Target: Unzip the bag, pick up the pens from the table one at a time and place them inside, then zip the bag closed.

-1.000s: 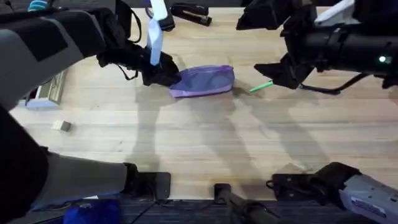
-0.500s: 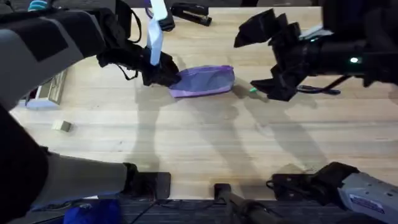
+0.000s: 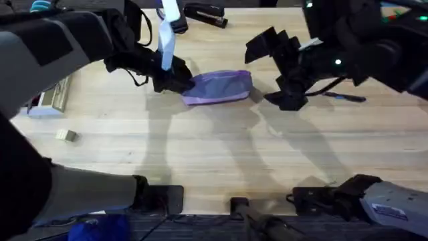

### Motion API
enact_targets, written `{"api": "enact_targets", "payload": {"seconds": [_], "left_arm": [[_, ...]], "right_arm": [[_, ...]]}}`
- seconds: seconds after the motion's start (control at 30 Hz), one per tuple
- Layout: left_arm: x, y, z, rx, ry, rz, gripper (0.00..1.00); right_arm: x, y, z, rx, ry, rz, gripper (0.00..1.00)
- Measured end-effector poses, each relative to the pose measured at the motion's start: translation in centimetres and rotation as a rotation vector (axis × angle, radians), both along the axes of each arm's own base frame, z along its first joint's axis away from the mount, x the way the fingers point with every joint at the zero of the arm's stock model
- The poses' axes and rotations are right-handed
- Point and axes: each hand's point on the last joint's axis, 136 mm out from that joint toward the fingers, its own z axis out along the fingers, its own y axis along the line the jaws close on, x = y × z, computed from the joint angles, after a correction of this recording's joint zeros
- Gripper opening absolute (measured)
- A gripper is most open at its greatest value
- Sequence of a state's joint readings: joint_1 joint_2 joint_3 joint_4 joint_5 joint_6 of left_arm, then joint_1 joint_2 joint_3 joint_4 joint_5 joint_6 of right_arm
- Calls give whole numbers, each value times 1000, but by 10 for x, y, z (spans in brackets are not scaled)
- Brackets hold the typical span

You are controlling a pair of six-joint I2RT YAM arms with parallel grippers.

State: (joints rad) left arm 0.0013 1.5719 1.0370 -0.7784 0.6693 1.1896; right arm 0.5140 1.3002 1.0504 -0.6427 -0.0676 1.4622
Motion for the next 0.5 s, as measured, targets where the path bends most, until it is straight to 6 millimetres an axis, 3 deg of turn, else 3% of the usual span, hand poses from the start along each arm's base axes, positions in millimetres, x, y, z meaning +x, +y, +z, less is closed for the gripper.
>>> {"api": "enact_targets", "payload": {"seconds": [0.23,0.5], "left_arm": [[0,0,0,0,2,0,42],[0,0,0,0,3,0,42]], "right_arm": [[9,-2,-14,-38,13,-28,996],[29,6,-15,-11,-31,-58,995]]}}
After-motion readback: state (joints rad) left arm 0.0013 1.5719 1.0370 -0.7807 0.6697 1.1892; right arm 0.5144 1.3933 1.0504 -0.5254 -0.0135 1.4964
